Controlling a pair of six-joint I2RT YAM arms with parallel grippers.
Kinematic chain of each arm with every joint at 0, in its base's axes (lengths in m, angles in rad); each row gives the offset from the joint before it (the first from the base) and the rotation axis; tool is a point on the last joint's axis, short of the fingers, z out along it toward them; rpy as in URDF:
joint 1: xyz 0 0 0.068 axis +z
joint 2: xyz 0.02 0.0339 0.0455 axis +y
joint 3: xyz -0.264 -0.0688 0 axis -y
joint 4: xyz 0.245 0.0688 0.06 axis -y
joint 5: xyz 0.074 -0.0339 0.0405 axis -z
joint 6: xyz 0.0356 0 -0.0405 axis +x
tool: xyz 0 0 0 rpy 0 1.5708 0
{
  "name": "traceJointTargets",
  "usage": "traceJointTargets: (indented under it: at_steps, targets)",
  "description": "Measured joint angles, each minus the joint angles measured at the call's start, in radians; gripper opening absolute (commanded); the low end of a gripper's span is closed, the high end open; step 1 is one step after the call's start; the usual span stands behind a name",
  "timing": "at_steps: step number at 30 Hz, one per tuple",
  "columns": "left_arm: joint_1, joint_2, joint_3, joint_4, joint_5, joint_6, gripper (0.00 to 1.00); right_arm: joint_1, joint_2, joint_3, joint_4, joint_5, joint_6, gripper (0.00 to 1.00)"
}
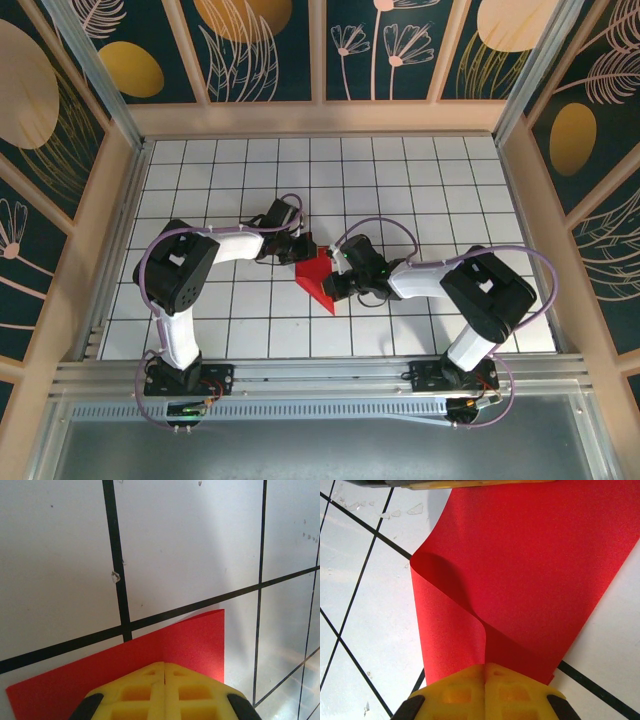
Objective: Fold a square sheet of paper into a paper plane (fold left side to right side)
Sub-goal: Third fold the triangle at the center of the table.
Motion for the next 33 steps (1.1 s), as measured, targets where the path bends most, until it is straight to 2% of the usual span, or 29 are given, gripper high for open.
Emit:
traceJointTargets:
  at_steps: [14,23,27,33]
  targets:
    - [0.000,0.000,0.000,0.005,-0.006,0.000,0.00,0.000,0.013,0.003,0.004,0.000,-0.001,0.00]
    - [-0.007,-0.026,0.000,-0.025,-0.066,0.002,0.11,0.000,0.020,0.003,0.016,0.000,-0.001,0.00]
    - [0.002,-0.088,0.009,-0.062,-0.105,0.015,0.12,0.000,0.021,0.003,0.019,0.000,-0.001,0.00]
    - [0.024,-0.316,-0.064,-0.028,-0.141,0.023,0.03,0.000,0.021,0.003,0.019,0.000,-0.001,0.00]
